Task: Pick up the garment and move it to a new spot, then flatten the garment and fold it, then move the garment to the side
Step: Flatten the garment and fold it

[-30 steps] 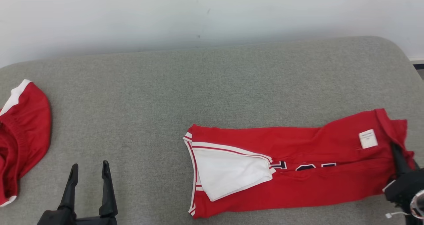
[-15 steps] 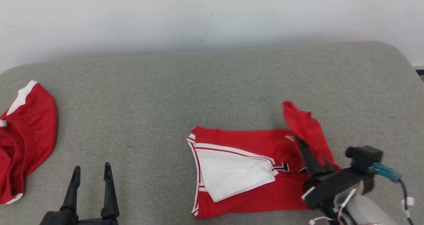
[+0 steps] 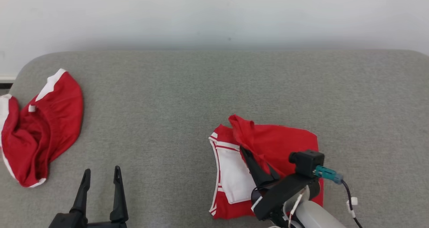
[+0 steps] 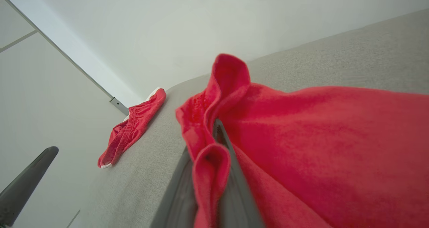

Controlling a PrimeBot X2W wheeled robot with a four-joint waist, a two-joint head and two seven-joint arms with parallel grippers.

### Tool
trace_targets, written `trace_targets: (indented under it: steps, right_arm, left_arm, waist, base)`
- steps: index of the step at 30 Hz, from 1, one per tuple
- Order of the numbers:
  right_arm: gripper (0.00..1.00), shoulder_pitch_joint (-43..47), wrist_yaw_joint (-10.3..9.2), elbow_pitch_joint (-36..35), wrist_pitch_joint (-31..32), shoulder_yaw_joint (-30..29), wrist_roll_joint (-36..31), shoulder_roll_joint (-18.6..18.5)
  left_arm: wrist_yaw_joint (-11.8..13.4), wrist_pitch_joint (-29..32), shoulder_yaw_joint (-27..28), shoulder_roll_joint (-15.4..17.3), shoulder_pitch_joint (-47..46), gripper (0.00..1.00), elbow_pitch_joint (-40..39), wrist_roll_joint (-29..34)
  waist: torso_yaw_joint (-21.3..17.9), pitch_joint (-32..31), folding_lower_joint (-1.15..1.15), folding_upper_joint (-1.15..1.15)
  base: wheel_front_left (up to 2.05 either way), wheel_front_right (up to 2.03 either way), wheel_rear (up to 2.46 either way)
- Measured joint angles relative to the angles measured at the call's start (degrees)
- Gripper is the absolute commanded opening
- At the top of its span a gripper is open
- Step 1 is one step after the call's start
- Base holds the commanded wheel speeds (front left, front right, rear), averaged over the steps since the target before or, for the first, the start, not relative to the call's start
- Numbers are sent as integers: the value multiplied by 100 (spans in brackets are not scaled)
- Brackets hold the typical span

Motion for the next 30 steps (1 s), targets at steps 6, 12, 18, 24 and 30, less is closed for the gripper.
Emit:
trace_targets:
  steps: [6, 12, 18, 24, 30]
  right_arm:
    - [0, -181, 0, 579, -103, -1, -33, 280]
    - [100, -334, 0, 842, -264, 82, -93, 358]
    - [100, -394, 0, 505, -382, -314, -274, 60]
    - [100, -16, 0, -407, -390, -1258, -725, -420]
    - [100, 576, 0, -1224, -391, -2082, -1304, -662]
  left_arm:
    - [51, 0, -100, 1, -72, 100, 24, -13]
    - [108, 0, -134, 0, -120, 100, 60, -70]
    - [119, 0, -70, 0, -147, 100, 79, -71]
    - [89, 0, 15, 0, -172, 100, 43, -52]
    - [60, 0, 103, -1, -180, 100, -9, 35]
  waist:
    - [186, 79, 0, 0]
    - [163, 163, 0, 0]
    - [-38, 167, 0, 0]
    - [-277, 146, 0, 0]
    - [-501, 105, 0, 0]
  base:
    - [0, 0, 0]
    - [0, 0, 0]
    - [0, 0, 0]
    - [0, 0, 0]
    - [0, 0, 0]
